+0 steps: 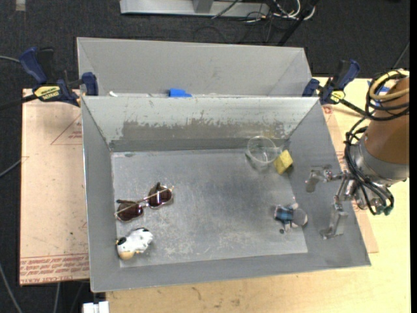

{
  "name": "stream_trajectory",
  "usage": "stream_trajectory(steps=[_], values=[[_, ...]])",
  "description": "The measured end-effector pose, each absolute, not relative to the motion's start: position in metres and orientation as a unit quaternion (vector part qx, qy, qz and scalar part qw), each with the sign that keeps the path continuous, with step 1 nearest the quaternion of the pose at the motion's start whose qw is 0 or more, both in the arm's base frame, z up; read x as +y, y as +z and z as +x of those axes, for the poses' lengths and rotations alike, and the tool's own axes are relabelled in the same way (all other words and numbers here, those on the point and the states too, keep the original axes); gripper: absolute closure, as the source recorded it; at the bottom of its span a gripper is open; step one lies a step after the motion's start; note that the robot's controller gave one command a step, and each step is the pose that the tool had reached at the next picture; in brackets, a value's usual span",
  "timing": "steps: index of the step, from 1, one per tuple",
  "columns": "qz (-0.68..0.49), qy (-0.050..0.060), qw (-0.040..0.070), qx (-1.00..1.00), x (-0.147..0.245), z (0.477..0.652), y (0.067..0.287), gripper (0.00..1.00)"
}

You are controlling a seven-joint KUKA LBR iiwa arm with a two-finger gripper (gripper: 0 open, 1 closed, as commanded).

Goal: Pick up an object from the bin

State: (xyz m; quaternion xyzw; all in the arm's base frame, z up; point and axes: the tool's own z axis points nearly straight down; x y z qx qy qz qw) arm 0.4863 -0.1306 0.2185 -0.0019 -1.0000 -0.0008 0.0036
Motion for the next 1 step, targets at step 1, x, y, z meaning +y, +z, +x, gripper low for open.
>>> stream_trajectory(steps=[1], values=[[0.0,0.0,0.0,-1.0,-0.1298,0.488,0.2228,0.0]])
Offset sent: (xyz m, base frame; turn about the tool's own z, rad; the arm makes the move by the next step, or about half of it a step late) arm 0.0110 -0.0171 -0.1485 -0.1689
